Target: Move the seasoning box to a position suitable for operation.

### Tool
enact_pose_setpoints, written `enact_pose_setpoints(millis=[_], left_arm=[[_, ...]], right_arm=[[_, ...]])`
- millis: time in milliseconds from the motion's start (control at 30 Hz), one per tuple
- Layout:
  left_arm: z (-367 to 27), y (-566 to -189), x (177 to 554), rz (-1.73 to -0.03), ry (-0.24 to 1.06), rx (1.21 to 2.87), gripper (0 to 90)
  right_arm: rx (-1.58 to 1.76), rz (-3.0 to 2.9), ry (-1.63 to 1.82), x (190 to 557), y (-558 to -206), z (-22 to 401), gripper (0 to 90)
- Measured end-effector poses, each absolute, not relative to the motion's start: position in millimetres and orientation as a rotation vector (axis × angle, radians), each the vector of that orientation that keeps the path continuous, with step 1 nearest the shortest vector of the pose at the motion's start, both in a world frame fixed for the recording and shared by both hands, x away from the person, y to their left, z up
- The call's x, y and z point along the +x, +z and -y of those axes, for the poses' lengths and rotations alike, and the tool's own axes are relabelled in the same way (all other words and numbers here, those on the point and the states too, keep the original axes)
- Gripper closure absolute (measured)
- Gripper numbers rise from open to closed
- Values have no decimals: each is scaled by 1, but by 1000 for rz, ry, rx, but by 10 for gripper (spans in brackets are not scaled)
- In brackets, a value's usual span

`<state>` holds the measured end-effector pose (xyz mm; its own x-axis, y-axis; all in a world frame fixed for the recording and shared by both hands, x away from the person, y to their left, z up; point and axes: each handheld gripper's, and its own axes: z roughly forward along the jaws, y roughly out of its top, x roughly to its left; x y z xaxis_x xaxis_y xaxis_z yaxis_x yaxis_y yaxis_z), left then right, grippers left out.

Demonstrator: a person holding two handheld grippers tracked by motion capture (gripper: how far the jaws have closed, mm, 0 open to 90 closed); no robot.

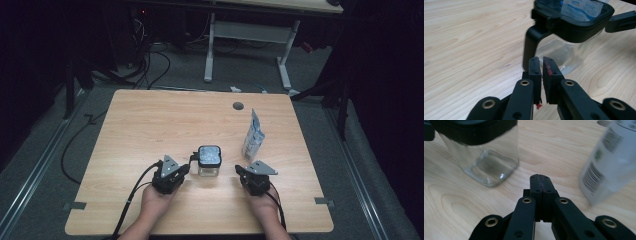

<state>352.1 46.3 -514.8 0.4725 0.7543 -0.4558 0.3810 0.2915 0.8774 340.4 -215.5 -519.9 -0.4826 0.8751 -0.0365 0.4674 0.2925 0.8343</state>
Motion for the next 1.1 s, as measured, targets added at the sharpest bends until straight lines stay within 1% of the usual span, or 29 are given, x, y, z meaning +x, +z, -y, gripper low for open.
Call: enact_pose_setpoints(millis=[133, 167, 200, 300, 400, 433, 633, 767, 967, 1100], left_arm=[[-68, -515, 349, -1137, 375, 1344, 804], [-68, -515, 349, -1137, 375, 1344, 790], [-80, -513, 345, -1136, 392, 1344, 779], [-97, -511, 343, -1147, 417, 1322, 746], [-107, -511, 342, -1160, 426, 1302, 736], [-114, -514, 343, -1172, 437, 1290, 717], [-121, -519, 343, -1194, 432, 1272, 687], [-122, -517, 343, -1190, 428, 1262, 683], [-121, -515, 343, -1189, 423, 1254, 668], [-115, -514, 345, -1181, 414, 1254, 646]], right_arm=[[1174, -2083, 1083, 351, -517, 203, 900], [1174, -2083, 1083, 351, -517, 203, 900], [1170, -2081, 1085, 356, -516, 200, 900], [1171, -2086, 1079, 362, -515, 196, 900], [1165, -2100, 1075, 365, -516, 193, 900], [1147, -2111, 1079, 364, -515, 189, 900], [1121, -2125, 1098, 355, -514, 179, 900], [1080, -2139, 1104, 348, -513, 173, 900], [1023, -2165, 1158, 334, -511, 158, 900], [992, -2177, 1163, 331, -512, 152, 900]])
